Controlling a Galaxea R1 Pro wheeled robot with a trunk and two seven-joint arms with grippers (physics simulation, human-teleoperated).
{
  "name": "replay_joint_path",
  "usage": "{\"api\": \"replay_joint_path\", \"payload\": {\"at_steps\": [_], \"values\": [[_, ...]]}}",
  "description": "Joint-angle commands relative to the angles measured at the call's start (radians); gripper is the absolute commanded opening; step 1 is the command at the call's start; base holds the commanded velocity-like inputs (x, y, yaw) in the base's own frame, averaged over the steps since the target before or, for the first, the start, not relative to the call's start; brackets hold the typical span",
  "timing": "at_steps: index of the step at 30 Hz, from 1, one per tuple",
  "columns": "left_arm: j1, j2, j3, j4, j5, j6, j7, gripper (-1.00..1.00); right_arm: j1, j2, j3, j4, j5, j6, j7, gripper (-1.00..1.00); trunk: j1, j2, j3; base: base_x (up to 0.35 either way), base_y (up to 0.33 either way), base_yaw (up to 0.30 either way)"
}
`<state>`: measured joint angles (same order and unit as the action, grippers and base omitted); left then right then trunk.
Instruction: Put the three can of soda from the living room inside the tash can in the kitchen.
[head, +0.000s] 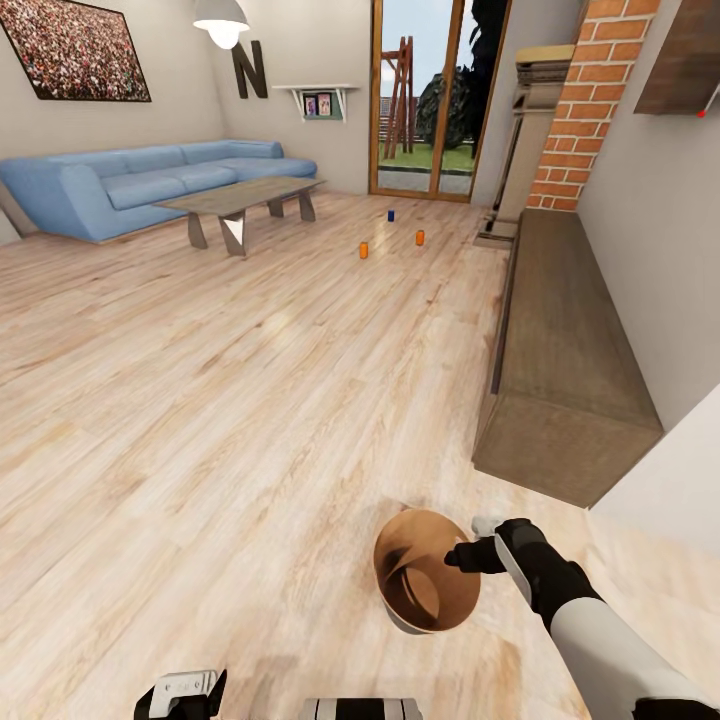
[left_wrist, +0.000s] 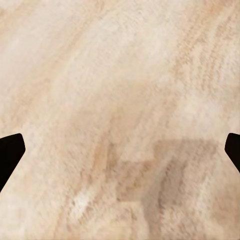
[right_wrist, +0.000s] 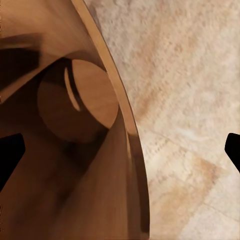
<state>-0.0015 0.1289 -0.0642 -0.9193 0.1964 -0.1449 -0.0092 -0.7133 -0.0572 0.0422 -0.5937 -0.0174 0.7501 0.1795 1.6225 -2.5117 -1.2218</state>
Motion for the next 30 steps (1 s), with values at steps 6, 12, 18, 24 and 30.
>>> {"api": "replay_joint_path", "payload": {"at_steps": [6, 12, 18, 24, 30], "values": [[0.0, 0.0, 0.001, -0.001, 0.0, 0.0, 0.0, 1.0, 0.0, 0.0, 0.0, 0.0, 0.0, 0.0, 0.0, 1.0, 0.0, 0.0, 0.0, 0.0, 0.0, 0.0], [0.0, 0.0, 0.001, 0.0, 0.0, -0.001, 0.0, 1.0, 0.0, 0.002, 0.0, 0.0, 0.0, 0.0, -0.001, 1.0, 0.0, 0.0, 0.0, 0.0, 0.0, 0.0], [0.0, 0.0, 0.001, 0.0, 0.0, -0.001, 0.0, 1.0, 0.0, 0.003, 0.0, -0.001, 0.0, 0.0, -0.001, -1.0, 0.0, 0.0, 0.0, 0.0, 0.0, 0.0], [0.0, 0.0, 0.001, 0.0, 0.0, 0.0, 0.0, 1.0, 0.0, 0.005, 0.001, 0.0, 0.001, 0.0, -0.002, -1.0, 0.0, 0.0, 0.0, 0.0, 0.0, 0.0], [0.0, 0.0, 0.001, 0.0, 0.0, 0.0, 0.0, 1.0, 0.0, 0.005, 0.0, 0.0, 0.001, 0.0, -0.002, -1.0, 0.0, 0.0, 0.0, 0.0, 0.0, 0.0]]}}
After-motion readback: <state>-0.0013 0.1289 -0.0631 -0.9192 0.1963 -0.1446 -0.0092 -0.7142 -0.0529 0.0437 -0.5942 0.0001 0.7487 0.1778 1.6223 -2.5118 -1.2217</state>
